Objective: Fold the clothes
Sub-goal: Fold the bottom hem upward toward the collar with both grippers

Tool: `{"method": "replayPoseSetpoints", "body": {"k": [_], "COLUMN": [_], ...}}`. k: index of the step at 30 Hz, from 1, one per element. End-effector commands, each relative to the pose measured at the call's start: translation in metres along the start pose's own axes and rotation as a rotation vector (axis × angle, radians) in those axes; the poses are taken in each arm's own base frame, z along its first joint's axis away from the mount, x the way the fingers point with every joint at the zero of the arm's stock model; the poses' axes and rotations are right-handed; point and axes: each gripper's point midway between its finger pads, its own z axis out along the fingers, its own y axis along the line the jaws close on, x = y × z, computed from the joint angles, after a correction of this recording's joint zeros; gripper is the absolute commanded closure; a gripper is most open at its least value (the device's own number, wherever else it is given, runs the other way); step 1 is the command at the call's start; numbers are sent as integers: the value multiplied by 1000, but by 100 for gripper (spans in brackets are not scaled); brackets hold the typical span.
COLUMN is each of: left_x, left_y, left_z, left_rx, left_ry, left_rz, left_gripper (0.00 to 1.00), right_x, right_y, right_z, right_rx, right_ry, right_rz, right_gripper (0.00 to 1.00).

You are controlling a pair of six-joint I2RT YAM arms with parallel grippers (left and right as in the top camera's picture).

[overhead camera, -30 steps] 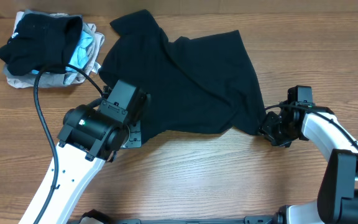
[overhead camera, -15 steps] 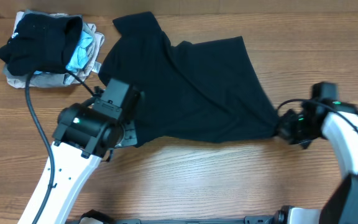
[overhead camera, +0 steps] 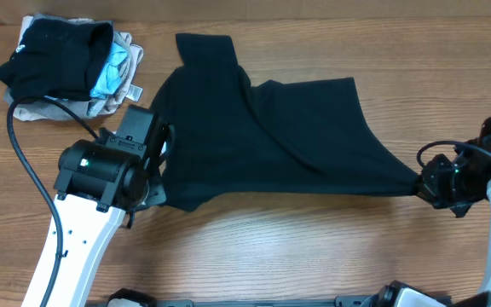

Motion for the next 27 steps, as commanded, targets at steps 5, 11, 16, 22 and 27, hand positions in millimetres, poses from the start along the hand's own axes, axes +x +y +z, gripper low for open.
{"method": "replayPoseSetpoints", "body": {"k": [5, 11, 16, 22, 27], "left_x": [14, 14, -1, -17, -29], "left_y": [21, 12, -2, -23, -26], "left_z": [-9, -8, 6, 42, 72], "left_rx": [-62, -17, 16, 34, -42], "left_ry": [30, 34, -17, -67, -86], "left_rz": [-78, -91, -104, -101, -96], "left_gripper": [96, 96, 96, 96, 96], "right_x": [11, 15, -5, -30, -44], "right_y": [2, 6, 11, 12, 30], "right_z": [-52, -69, -63, -37, -12], "right_rx": [-15, -41, -50, -29, -41], "right_ry": [-147, -231, -249, -182, -137], "right_rz": [-63, -84, -76, -61, -123], "right_gripper": [96, 96, 96, 96, 96]}}
